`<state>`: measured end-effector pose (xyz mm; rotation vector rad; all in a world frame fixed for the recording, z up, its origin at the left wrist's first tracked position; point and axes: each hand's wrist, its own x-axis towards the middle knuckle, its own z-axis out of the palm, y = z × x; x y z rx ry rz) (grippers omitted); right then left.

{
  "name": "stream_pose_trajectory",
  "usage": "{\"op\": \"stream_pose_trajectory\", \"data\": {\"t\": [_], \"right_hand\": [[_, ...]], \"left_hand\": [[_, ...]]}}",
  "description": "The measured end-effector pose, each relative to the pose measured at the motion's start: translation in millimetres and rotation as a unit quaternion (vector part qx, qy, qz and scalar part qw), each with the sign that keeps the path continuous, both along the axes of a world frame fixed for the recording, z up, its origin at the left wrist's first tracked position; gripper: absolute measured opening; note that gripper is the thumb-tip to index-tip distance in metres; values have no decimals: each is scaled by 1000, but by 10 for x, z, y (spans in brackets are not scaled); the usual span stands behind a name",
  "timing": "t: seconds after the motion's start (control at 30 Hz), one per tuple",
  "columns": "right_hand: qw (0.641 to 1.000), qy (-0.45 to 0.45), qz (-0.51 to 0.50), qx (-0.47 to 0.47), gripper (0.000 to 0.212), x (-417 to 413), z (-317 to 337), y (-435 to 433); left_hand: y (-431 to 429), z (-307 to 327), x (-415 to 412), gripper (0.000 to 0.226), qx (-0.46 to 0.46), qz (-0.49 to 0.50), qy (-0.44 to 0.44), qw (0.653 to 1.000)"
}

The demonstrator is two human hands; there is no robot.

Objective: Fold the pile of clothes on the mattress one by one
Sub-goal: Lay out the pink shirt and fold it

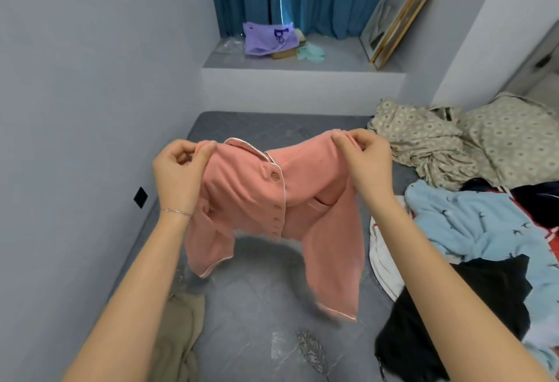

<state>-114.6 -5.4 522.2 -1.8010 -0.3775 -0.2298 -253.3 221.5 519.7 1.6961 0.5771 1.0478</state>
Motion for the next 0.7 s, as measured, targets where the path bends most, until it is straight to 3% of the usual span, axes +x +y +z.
{"op": "stream_pose_trajectory", "data": {"t": [0.27, 0.47, 0.6, 0.7], "right_hand": [[998, -4, 58, 24, 15, -276, 438, -303], [996, -78, 49, 13, 26, -14, 590, -278], [982, -30, 52, -177, 26, 402, -209, -77], [948, 51, 64, -308, 24, 702, -1223, 35]], "left_hand": [[-5, 347, -423, 24, 64, -26, 1, 998], [160, 415, -207, 23, 66, -34, -11, 997], [281, -451, 331, 19, 32, -45, 149, 987], [428, -1497, 631, 19, 30, -34, 304, 952]]}}
